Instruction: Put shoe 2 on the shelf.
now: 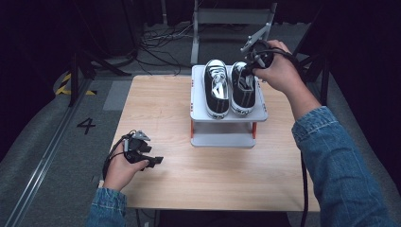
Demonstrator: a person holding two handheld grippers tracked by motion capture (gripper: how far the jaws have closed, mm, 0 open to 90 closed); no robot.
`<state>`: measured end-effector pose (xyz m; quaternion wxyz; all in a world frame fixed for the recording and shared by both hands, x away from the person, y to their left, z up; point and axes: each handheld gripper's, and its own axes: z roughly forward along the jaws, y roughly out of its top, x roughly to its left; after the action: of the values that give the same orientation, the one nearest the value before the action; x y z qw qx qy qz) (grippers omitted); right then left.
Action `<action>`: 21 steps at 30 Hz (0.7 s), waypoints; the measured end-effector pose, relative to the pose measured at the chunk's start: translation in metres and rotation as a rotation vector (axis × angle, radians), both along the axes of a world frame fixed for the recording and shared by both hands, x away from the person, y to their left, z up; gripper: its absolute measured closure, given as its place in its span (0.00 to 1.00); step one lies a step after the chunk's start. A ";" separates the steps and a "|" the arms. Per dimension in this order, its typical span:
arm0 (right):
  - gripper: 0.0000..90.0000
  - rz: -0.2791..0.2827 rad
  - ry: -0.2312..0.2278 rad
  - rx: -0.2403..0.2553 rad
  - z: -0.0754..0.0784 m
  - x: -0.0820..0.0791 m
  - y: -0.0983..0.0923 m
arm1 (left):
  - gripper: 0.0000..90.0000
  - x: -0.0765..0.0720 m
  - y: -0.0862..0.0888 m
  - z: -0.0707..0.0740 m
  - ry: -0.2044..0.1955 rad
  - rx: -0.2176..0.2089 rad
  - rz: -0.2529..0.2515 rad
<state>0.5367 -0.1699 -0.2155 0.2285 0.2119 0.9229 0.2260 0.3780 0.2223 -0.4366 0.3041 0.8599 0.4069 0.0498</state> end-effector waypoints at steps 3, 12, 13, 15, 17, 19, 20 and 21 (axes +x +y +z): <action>0.90 0.022 0.000 -0.012 -0.004 0.000 0.007 | 0.35 0.001 -0.002 0.000 0.004 0.003 -0.005; 0.90 0.089 0.013 -0.065 -0.010 -0.003 0.007 | 0.35 0.001 -0.003 0.001 -0.003 0.000 -0.007; 0.90 0.083 0.008 -0.068 -0.010 -0.003 0.009 | 0.35 0.001 -0.003 0.001 -0.003 0.001 -0.009; 0.90 0.072 0.011 -0.068 -0.012 -0.004 0.011 | 0.35 0.001 -0.003 0.002 -0.005 0.000 -0.011; 0.86 0.069 0.016 -0.059 -0.012 -0.005 0.011 | 0.35 0.001 -0.003 0.002 -0.004 -0.001 -0.007; 0.76 0.045 0.035 -0.007 -0.011 -0.005 0.006 | 0.35 0.001 -0.002 0.002 0.001 -0.006 -0.001; 0.72 0.043 0.039 0.015 -0.010 -0.006 0.003 | 0.35 0.002 -0.002 0.001 -0.004 -0.002 -0.003; 0.69 0.034 0.042 0.040 -0.008 -0.007 -0.001 | 0.35 0.002 -0.002 0.001 0.001 -0.005 -0.001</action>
<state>0.5294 -0.1708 -0.2238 0.2009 0.2055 0.9263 0.2435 0.3796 0.2200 -0.4356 0.3060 0.8594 0.4069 0.0485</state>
